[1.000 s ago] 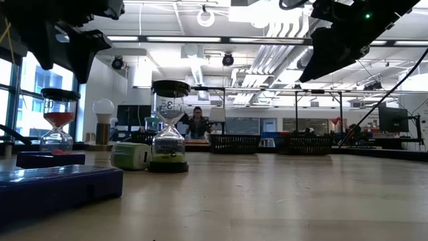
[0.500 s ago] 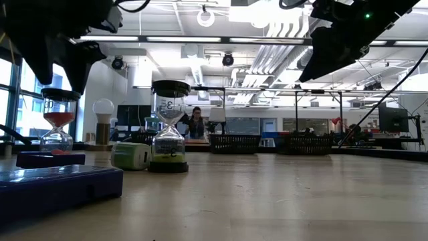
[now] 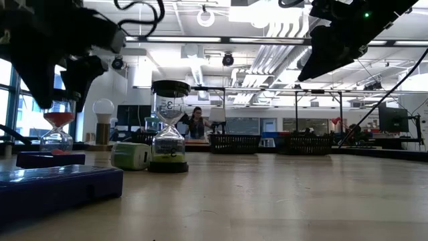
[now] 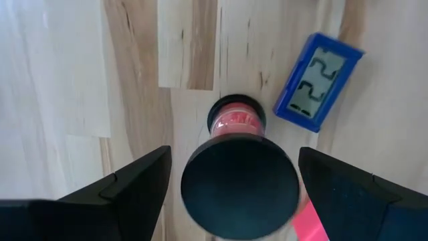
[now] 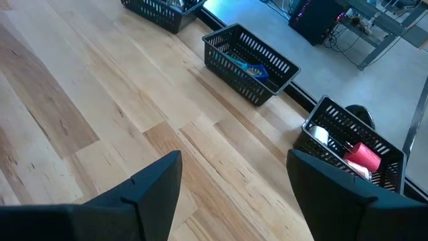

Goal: Pick & Place Office items
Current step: Put the pink hourglass into the left black bin

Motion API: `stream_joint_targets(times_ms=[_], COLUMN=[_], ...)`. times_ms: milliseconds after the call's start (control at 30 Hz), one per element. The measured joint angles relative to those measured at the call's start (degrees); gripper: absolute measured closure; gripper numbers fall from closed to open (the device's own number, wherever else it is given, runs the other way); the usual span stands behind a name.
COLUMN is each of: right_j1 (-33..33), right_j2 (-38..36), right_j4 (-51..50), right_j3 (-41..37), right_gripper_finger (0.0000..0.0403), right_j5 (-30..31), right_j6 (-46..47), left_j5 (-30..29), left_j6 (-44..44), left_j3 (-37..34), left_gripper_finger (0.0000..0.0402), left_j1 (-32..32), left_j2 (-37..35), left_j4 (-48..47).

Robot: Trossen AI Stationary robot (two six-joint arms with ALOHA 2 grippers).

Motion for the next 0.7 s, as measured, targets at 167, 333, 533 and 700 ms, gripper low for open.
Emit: stream_joint_targets(times_ms=[167,333,533,700], right_j1=[-0.01,0.00,0.00,0.00], right_j2=[0.00,0.00,0.00,0.00], right_j4=[0.02,0.09,0.15,0.17], right_j3=[0.00,0.00,0.00,0.00], right_gripper_finger=[0.0144,0.0144,0.0144,0.0144], right_j5=[-0.01,-0.01,-0.03,-0.07], right_j6=[0.00,0.00,0.00,0.00], left_j5=[0.17,0.11,0.07,0.04], left_j6=[0.24,0.81,0.83,0.61], left_j3=[0.00,0.00,0.00,0.00], left_gripper_finger=[0.0082,0.0085,0.0119,0.0158], left_j1=[0.00,0.00,0.00,0.00], left_j2=[2.24,2.62,2.62,2.62], left_j4=[0.10,0.73,1.59,1.59])
